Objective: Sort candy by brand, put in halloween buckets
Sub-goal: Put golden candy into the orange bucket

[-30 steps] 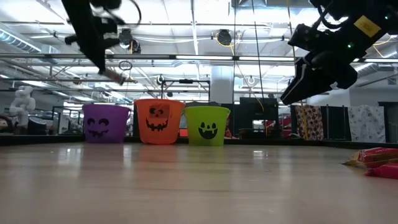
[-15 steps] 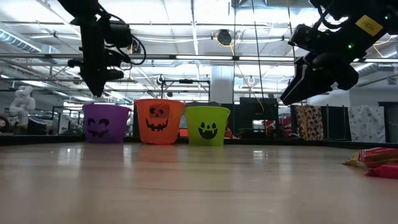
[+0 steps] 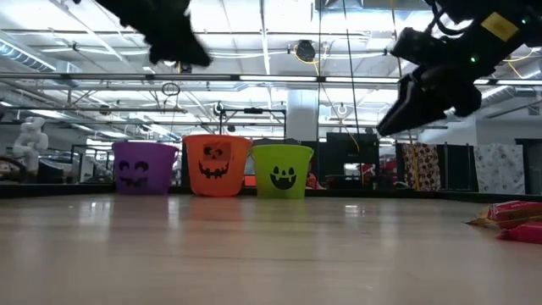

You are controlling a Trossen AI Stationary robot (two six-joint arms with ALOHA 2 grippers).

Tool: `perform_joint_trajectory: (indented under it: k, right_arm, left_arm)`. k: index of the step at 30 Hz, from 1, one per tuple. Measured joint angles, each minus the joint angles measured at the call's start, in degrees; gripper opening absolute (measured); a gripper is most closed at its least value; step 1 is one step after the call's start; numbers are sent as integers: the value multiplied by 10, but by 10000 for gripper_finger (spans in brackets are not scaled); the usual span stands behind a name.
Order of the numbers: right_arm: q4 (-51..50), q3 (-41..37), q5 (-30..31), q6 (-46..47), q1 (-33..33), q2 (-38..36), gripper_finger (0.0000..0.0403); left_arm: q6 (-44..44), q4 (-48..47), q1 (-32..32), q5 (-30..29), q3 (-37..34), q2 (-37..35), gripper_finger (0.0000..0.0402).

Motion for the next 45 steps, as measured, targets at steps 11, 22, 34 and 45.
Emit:
perform_joint_trajectory:
  k: [11, 22, 34, 45]
  right_arm:
    - [29, 0, -176, 173, 49, 0, 196]
    - [-151, 92, -146, 503, 302, 57, 196]
    - [-297, 281, -69, 466, 346, 341, 196]
    - [-342, 314, -94, 478, 336, 392, 76]
  left_arm:
    - [114, 384, -200, 1, -82, 158, 123]
    - [109, 422, -211, 7, -83, 257, 123]
    - [142, 466, -211, 9, -82, 261, 123]
    - [160, 480, -210, 10, -82, 261, 123]
